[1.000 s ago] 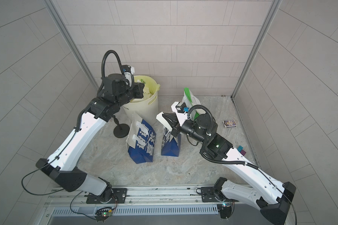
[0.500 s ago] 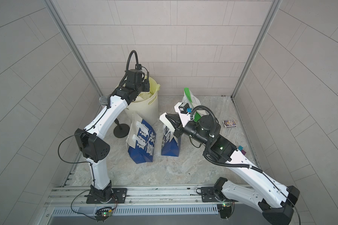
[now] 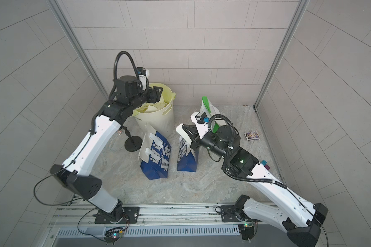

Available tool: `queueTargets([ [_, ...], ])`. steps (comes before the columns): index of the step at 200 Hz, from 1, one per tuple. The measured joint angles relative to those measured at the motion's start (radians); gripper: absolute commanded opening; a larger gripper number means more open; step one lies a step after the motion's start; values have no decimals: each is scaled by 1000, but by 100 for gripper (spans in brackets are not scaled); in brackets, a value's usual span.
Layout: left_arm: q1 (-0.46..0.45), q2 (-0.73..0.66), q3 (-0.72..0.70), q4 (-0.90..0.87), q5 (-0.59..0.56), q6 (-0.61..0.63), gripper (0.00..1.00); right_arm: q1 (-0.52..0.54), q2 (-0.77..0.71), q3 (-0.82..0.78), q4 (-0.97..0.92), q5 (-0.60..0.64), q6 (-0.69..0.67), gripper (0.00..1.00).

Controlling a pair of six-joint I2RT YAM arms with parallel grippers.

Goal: Shred takeout receipts and throw away
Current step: Place the takeout receipt in the trash bin, then shred the takeout receipt.

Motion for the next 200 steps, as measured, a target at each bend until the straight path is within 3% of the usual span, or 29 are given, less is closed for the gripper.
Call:
queueTargets([
  [31, -24, -278, -278, 70, 203, -12, 79, -12, 29, 37, 1, -34, 11, 0],
  [54, -28, -406, -442, 142, 341, -51, 83, -23, 55, 61, 13, -90, 39, 0],
  [111, -28, -446, -623, 327, 631, -227, 83, -39, 145, 126, 76, -286, 169, 0],
  [126, -28, -436, -646, 376, 681, -276, 74, -39, 157, 138, 87, -319, 200, 0],
  [159, -28, -435, -674, 426, 744, -327, 34, -40, 170, 162, 108, -356, 243, 0],
  [171, -28, -435, -676, 446, 758, -337, 25, -40, 175, 171, 114, -365, 250, 0],
  [191, -28, -436, -687, 498, 778, -370, 20, -40, 183, 176, 118, -372, 261, 0],
  [200, -28, -438, -696, 520, 785, -383, 26, -40, 188, 177, 118, -372, 267, 0],
])
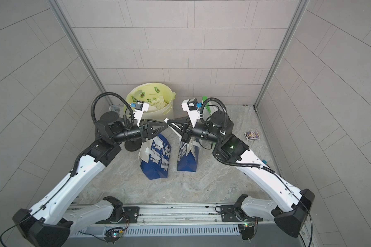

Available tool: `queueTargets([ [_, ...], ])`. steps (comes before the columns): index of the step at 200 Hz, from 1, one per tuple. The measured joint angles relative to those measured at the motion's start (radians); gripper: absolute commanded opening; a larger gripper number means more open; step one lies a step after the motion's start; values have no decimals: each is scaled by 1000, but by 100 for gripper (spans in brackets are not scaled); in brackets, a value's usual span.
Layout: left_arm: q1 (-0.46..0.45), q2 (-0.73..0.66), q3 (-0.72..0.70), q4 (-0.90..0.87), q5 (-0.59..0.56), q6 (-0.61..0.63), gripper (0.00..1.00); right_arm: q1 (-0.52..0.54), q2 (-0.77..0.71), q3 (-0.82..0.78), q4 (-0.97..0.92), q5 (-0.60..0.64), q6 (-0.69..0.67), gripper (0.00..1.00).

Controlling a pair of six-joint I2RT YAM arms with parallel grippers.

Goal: Shred takeout receipts and throw away
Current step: Shred the takeout receipt.

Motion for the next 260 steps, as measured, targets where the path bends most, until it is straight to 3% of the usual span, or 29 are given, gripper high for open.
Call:
queueTargets([
  [33, 0, -12, -25, 34, 7, -27, 69, -1, 6, 0, -10, 3, 6, 0],
  [60, 0, -32, -25, 6, 0, 6, 80, -18, -2, -1, -19, 1, 13, 0],
  [86, 0, -49, -23, -17, 3, 31, 81, -51, -31, -15, -20, -13, 36, 0],
  [107, 0, -39, -19, -18, 26, 23, 74, -59, -40, -18, -13, -32, 53, 0],
  [135, 0, -6, -18, 22, 66, -25, 54, -58, -17, -16, 15, -71, 86, 0],
  [176, 0, -2, -23, 87, 87, -80, 0, -59, 25, -16, 19, -88, 107, 0],
  [188, 0, -3, -25, 105, 88, -90, 0, -58, 25, -16, 14, -87, 106, 1],
  [201, 0, -3, -26, 113, 89, -101, 0, -59, 25, -14, 10, -84, 105, 24],
  [219, 0, -3, -27, 128, 84, -106, 0, -62, 19, -18, 5, -78, 125, 37],
  [260, 0, -6, -57, 244, 53, -169, 0, -85, -42, -108, 68, -77, 215, 37],
])
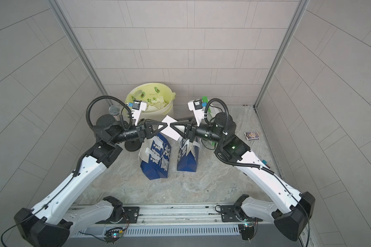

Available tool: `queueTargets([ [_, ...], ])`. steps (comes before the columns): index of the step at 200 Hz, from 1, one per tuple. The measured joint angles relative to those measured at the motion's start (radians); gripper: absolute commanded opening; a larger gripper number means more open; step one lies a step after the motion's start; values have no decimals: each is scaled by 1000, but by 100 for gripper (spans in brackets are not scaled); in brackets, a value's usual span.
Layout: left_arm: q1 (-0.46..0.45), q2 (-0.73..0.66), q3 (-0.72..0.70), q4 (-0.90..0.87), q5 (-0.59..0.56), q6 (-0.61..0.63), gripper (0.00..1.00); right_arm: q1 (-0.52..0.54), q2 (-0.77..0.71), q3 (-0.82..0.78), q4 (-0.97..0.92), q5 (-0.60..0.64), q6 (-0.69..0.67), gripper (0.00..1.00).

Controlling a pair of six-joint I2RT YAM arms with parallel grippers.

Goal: Shred takeout receipts and throw away
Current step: Shred the takeout receipt.

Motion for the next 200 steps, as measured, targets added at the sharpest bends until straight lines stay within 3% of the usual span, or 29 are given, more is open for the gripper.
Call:
queueTargets([
  [32, 0, 0, -28, 81, -10, -53, 0, -6, 0, -29, 38, 3, 55, 24],
  [78, 0, 0, -47, 111, -12, -74, 0, -6, 6, -30, 101, 3, 107, 27],
  [92, 0, 1, -53, 111, -12, -75, 0, -6, 10, -30, 116, 3, 112, 21],
  [116, 0, 2, -58, 112, -13, -77, 0, -7, 16, -31, 123, 3, 131, 0],
  [129, 0, 2, -58, 113, -13, -79, 0, -7, 16, -31, 124, 3, 132, 0],
  [136, 0, 2, -58, 113, -13, -79, 15, -7, 17, -31, 124, 3, 132, 0],
  [146, 0, 2, -58, 112, -18, -76, 51, -7, 17, -31, 122, 3, 130, 0],
  [156, 0, 2, -58, 109, -27, -80, 66, -7, 18, -31, 119, 1, 127, 0],
  [175, 0, 6, -57, 107, -48, -85, 67, -6, 23, -31, 118, -13, 123, 0],
  [200, 0, 36, -46, 133, -65, -126, 55, -6, 43, -30, 119, -37, 124, 0],
])
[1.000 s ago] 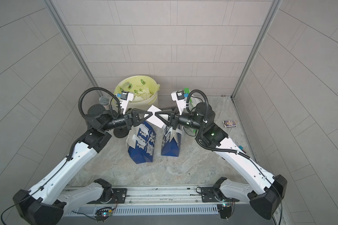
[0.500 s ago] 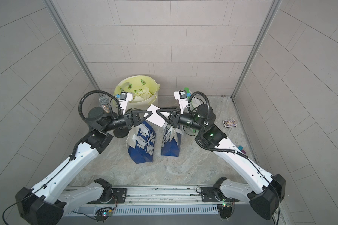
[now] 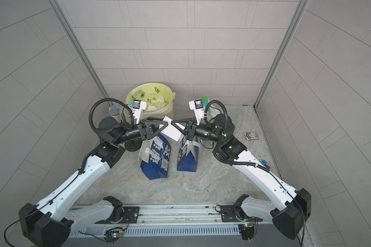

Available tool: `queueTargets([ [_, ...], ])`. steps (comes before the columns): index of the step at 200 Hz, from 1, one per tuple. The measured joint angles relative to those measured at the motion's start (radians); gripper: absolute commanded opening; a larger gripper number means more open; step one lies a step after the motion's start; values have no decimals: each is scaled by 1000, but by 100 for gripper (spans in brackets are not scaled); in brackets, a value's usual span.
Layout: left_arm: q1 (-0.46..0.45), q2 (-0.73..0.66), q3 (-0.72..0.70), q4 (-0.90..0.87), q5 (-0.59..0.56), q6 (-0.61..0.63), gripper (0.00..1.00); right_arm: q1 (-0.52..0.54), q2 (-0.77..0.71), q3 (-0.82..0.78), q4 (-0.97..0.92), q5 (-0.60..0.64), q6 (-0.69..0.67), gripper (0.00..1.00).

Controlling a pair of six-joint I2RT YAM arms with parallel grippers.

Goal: Shred takeout receipts and throw away
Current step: Shred the takeout receipt.

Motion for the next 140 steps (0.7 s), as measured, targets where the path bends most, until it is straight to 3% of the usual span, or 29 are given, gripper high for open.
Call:
queueTargets([
  [50, 0, 67, 0, 122, -3, -113, 17, 0, 21, 0, 1, -23, 1, 0],
  [76, 0, 69, 0, 148, 3, -136, 3, 0, 23, 5, -8, -21, -9, 0],
  [112, 0, 65, 7, 118, -8, -124, 0, 2, 23, 45, -86, 8, -78, 0],
  [140, -8, 55, 107, -170, -95, 11, 0, 12, 29, 87, -182, 85, -206, 0],
])
